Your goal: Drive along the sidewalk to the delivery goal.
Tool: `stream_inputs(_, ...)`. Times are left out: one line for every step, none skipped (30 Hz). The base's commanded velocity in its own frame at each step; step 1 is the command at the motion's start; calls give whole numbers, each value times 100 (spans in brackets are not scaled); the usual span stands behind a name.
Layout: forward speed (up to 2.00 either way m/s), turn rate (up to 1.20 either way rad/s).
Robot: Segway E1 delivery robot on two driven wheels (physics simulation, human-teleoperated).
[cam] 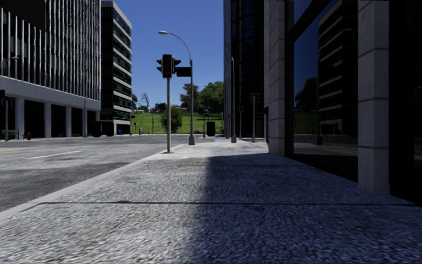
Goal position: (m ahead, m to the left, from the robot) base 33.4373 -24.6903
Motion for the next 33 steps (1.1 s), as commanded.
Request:
stream_inputs(200, 0)
stream_inputs(200, 0)
stream_inputs(200, 0)
stream_inputs(200, 0)
stream_inputs(200, 0)
stream_inputs(200, 0)
stream_inputs(200, 0)
stream_inputs(200, 0)
stream_inputs(200, 0)
stream_inputs(200, 0)
stream_inputs(200, 0)
stream_inputs(200, 0)
stream_inputs(200, 0)
stream_inputs(200, 0)
stream_inputs(200, 0)
stream_inputs(200, 0)
stream_inputs(200, 0)
stream_inputs(200, 0)
stream_inputs(200, 0)
stream_inputs(200, 0)
stream_inputs(200, 0)
stream_inputs(200, 0)
stream_inputs(200, 0)
stream_inputs(200, 0)
stream_inputs(200, 0)
stream_inputs(200, 0)
stream_inputs(200, 0)
stream_inputs(200, 0)
stream_inputs(200, 0)
stream_inputs(200, 0)
stream_inputs(200, 0)
stream_inputs(200, 0)
stream_inputs(200, 0)
